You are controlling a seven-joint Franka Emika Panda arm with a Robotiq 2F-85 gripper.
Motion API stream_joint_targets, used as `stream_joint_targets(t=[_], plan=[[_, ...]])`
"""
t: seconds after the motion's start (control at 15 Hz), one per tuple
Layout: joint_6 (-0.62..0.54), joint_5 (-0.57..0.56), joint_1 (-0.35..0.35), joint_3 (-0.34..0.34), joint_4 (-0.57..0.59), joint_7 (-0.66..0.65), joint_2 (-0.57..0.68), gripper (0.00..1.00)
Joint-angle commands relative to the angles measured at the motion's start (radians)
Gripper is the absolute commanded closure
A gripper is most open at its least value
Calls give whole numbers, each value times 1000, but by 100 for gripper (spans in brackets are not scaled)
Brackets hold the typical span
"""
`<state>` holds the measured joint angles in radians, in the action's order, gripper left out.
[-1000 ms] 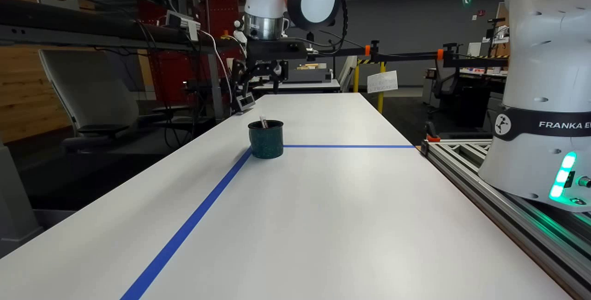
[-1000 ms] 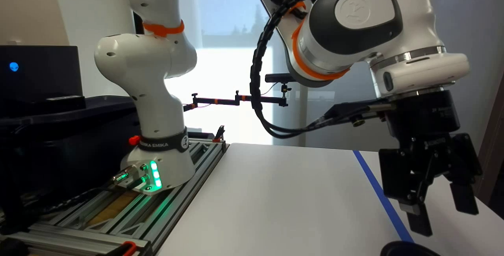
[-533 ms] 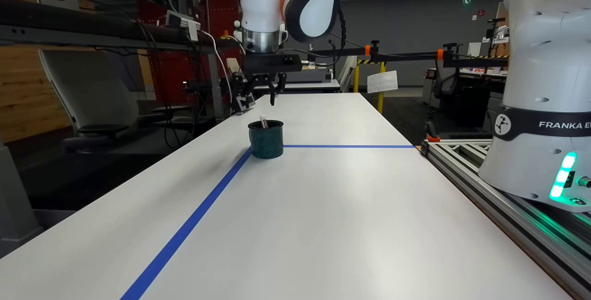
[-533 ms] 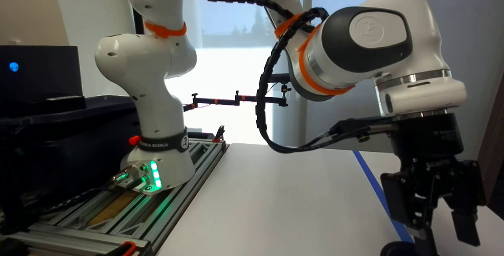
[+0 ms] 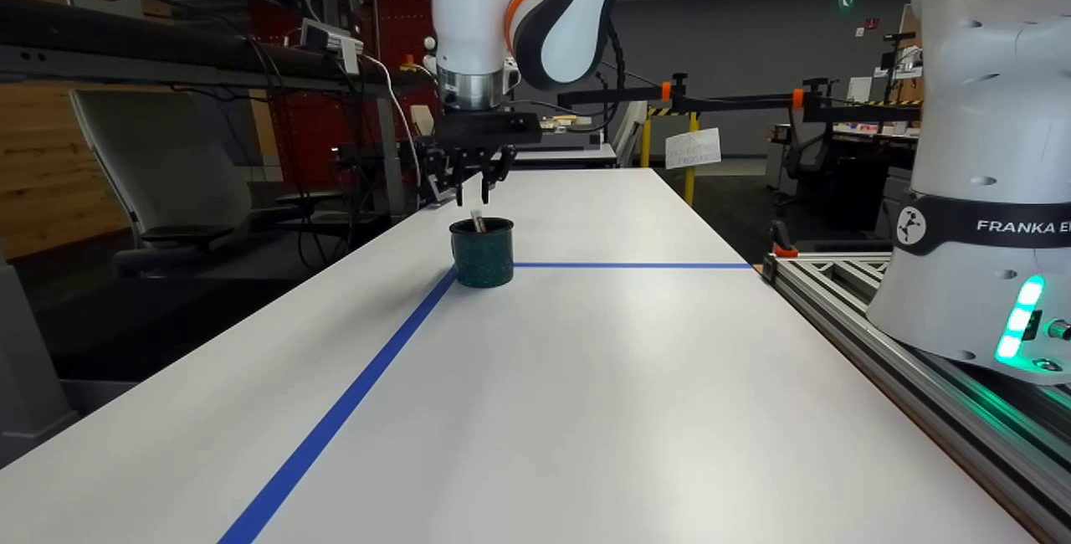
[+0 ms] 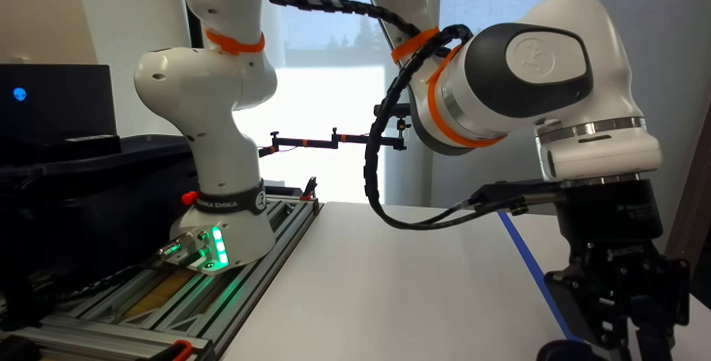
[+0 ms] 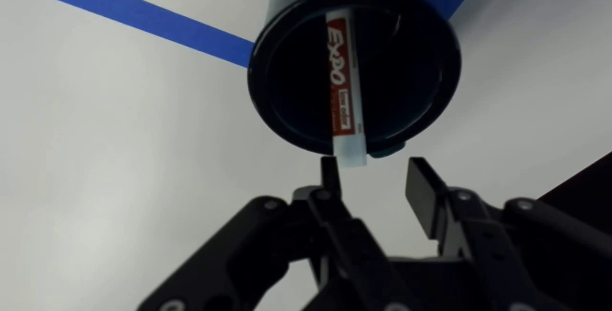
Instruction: Remove the marker from the cup
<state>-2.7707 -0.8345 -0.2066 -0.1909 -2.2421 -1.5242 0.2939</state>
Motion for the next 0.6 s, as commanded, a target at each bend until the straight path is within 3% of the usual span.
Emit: stream_joint_targets(t=[0.0,0.53], plan=[[12,-53,25,-27,25,-66,22,55],[11,-81,42,-55,43,-111,58,59]])
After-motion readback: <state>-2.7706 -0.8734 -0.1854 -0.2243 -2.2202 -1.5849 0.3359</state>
